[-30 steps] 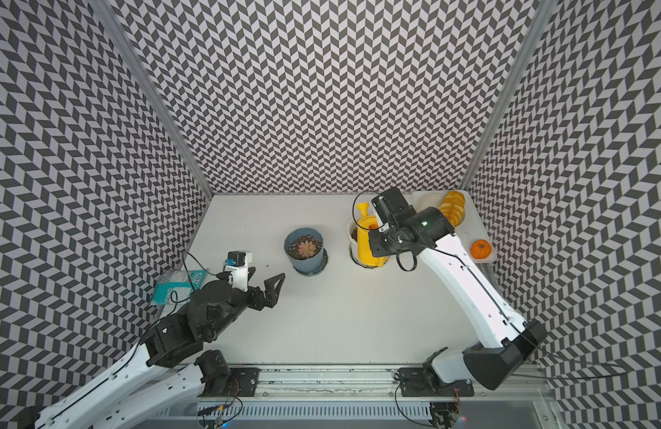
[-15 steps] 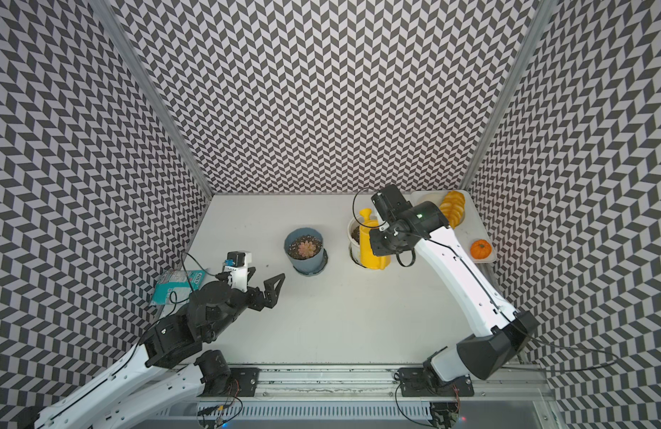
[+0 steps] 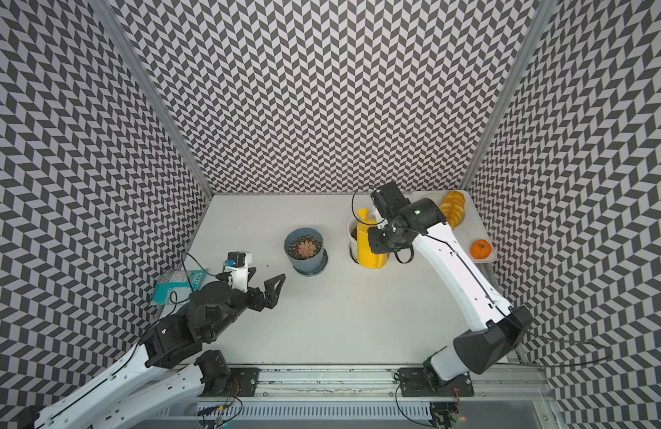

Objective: Water the succulent around the soil edge
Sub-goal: Water the soil of the potted plant with water.

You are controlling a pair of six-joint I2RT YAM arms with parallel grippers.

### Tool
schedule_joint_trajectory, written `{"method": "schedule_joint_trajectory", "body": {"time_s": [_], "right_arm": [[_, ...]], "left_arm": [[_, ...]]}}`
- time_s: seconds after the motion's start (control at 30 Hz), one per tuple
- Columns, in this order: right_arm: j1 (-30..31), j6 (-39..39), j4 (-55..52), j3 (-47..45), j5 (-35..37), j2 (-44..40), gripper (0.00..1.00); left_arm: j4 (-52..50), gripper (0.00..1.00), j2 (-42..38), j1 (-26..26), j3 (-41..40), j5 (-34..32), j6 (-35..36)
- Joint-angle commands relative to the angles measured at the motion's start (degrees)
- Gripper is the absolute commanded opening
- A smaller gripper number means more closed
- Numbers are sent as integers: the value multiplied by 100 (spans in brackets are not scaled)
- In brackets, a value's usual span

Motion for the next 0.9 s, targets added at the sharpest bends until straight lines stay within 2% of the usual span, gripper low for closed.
{"method": "schedule_joint_trajectory", "body": {"time_s": [0.0, 0.87], "right_arm": [[-26, -98, 267, 99, -104, -54, 0], [314, -45, 323, -518, -316, -139, 0]], "left_arm": [[89, 100, -58, -49, 0, -65, -12], [70, 100, -102, -78, -3, -143, -11]]}}
